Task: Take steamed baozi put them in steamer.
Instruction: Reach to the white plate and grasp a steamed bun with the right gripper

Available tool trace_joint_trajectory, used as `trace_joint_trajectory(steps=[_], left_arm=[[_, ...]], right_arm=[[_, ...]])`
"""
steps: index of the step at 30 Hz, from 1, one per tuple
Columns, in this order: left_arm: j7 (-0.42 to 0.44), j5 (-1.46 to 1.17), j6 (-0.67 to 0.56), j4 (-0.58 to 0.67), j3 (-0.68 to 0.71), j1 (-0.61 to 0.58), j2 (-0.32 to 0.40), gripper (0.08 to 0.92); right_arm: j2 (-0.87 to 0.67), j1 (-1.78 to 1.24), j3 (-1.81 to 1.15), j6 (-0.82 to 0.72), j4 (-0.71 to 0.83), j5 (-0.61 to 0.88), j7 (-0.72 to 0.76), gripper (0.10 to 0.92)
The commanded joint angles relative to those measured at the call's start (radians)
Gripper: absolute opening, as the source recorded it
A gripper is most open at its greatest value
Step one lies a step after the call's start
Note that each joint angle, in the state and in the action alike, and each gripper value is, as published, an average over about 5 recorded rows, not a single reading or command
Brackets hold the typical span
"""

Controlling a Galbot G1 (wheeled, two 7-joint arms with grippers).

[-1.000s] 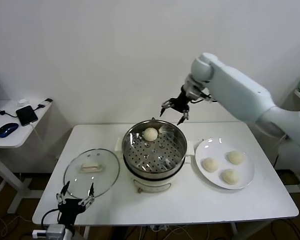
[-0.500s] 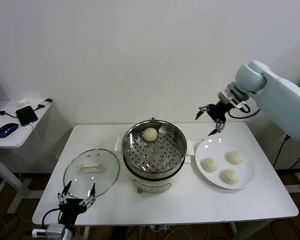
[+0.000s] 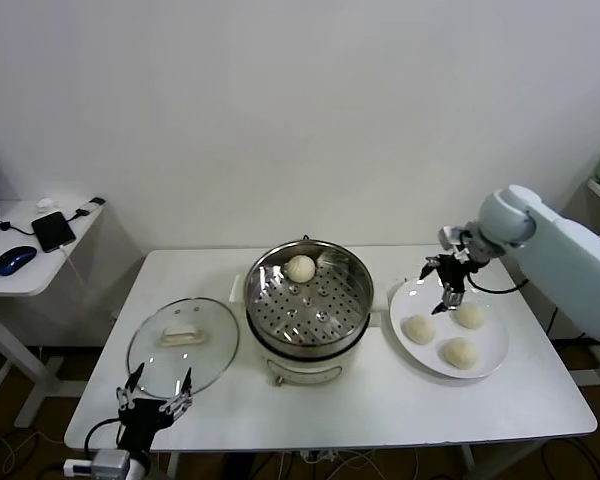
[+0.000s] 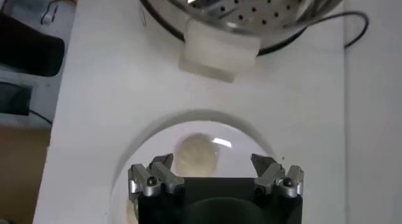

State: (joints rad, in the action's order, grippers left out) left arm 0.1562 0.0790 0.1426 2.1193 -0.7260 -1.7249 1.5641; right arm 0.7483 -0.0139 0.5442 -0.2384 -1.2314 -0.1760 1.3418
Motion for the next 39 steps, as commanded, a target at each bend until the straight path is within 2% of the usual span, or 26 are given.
trace_joint_trajectory(steps=[1, 15, 23, 39], left_arm=[[0.001, -0.004, 0.002, 0.003, -0.002, -0.001, 0.000, 0.823], [0.004, -0.003, 0.009, -0.013, -0.009, 0.009, 0.002, 0.823], [0.005, 0.001, 0.012, -0.023, -0.009, 0.018, 0.005, 0.823], [0.007, 0.003, 0.015, -0.029, -0.011, 0.026, 0.007, 0.823]], right_arm=[[0.059, -0.094, -0.048, -0.032, 0.073, -0.102, -0.036, 0.822], [0.147, -0.112, -0.063, 0.021, 0.214, -0.177, 0.012, 0.823], [0.199, -0.120, -0.098, 0.111, 0.320, -0.227, -0.051, 0.823], [0.224, -0.128, -0.092, 0.118, 0.338, -0.227, -0.027, 0.823]])
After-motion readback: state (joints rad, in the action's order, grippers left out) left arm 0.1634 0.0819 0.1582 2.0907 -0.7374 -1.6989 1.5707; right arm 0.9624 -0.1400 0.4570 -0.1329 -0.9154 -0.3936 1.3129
